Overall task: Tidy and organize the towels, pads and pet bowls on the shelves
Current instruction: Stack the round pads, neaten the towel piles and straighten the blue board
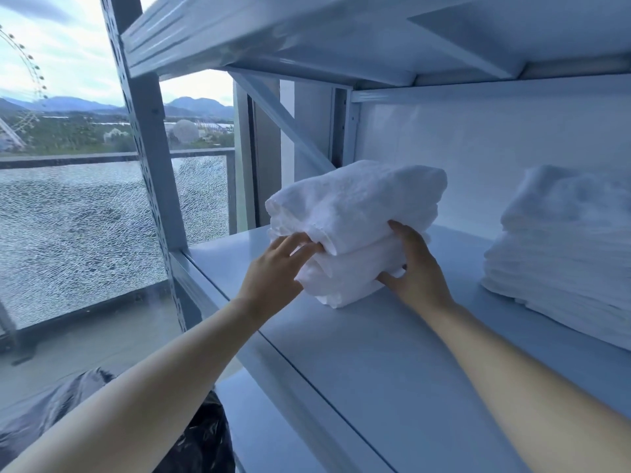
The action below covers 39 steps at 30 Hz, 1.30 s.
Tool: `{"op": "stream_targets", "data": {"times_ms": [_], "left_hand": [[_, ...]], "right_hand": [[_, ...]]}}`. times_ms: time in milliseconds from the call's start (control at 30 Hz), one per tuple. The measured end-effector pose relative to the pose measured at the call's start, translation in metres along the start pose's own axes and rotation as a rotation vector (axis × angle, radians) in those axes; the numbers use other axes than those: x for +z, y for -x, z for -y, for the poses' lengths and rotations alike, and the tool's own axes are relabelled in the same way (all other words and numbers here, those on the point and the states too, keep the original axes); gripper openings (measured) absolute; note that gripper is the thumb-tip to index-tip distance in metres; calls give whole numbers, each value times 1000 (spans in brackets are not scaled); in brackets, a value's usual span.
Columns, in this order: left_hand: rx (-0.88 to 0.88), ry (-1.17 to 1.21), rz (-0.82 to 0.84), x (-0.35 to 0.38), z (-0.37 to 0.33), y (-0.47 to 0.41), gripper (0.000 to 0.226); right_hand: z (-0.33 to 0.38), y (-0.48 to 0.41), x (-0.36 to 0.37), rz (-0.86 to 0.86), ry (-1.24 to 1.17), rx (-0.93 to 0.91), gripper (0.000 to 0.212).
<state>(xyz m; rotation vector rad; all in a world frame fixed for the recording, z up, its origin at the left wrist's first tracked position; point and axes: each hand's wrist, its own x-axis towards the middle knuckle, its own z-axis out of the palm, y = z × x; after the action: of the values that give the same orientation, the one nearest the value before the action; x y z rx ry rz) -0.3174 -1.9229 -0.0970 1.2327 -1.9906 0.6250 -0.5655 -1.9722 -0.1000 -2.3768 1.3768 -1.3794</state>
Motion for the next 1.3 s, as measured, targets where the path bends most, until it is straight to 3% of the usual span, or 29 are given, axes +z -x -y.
{"op": "stream_targets", "data": {"times_ms": [633, 967, 1300], "left_hand": [[-96, -133, 23, -52, 91, 40, 75], [-197, 32, 166, -37, 103, 55, 76], [-369, 129, 46, -11, 77, 42, 79]], "right_hand": [[76, -34, 92, 68, -61, -77, 85], [73, -48, 120, 44, -79, -52, 88], [59, -57, 124, 49, -134, -77, 88]]}}
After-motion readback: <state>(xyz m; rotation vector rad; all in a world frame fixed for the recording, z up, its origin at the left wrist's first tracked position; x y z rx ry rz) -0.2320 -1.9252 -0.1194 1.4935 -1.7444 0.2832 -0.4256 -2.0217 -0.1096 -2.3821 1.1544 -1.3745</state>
